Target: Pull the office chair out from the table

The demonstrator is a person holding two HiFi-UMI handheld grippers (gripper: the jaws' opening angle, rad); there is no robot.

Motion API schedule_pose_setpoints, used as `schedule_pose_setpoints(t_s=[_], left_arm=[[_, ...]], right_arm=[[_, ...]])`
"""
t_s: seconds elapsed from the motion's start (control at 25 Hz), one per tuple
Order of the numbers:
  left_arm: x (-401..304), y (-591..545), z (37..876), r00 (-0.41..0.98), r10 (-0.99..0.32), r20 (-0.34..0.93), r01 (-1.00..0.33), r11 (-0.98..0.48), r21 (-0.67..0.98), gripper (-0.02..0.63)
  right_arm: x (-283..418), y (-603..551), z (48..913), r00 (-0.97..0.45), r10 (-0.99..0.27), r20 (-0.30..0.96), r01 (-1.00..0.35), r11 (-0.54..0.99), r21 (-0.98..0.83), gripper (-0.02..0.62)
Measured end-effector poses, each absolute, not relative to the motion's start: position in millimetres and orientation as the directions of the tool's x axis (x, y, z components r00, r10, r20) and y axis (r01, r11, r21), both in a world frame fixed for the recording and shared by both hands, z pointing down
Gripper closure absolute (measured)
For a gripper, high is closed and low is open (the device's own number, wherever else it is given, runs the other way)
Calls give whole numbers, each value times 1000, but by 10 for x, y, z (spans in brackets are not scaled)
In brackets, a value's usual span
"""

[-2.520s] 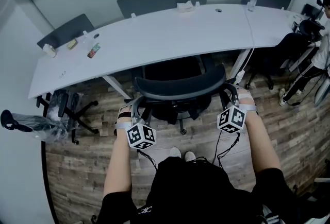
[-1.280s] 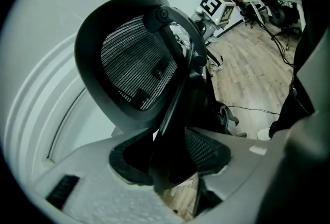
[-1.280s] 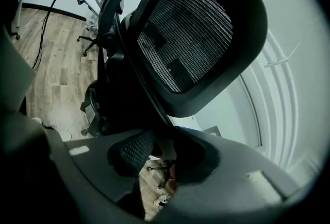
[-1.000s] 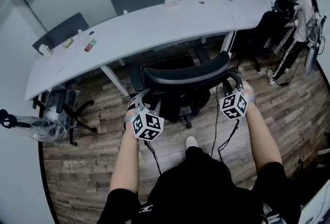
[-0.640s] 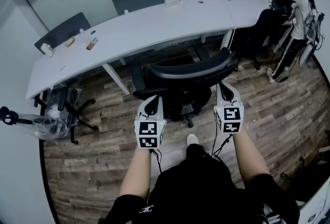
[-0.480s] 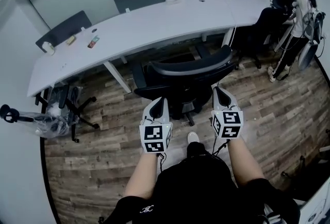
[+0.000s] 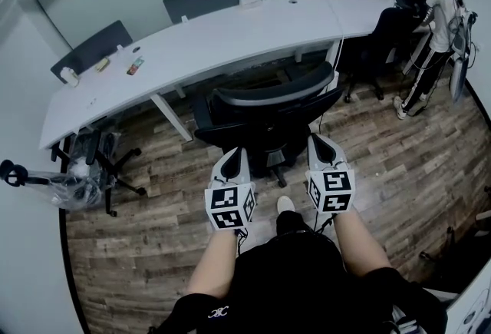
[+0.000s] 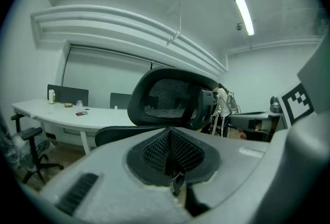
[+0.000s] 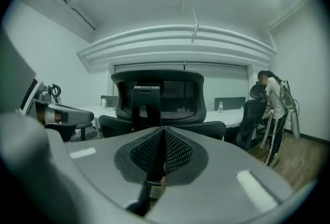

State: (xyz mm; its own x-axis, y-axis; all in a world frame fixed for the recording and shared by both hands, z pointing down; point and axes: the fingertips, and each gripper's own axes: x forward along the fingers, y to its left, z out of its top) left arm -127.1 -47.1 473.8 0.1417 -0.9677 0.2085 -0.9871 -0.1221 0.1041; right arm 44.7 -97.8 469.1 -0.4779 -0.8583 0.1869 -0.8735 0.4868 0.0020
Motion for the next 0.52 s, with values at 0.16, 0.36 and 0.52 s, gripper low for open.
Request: schedule_pose_setpoints(t_s=[0.16, 0.36, 0.52], left_arm=[[-1253, -459, 4762, 130, -969, 212, -991, -117, 69, 597], [-1235, -467, 4776, 124, -967, 223, -992, -117, 44, 597], [-1232, -479, 4776, 124, -967, 224, -992, -119, 37, 597]], right_arm=[[419, -937, 4719, -484, -855, 189, -869, 494, 8, 589], [372, -948, 4673, -485, -856, 177, -868, 495, 19, 589], [334, -973, 4659, -487, -856, 171, -867, 498, 20, 589]])
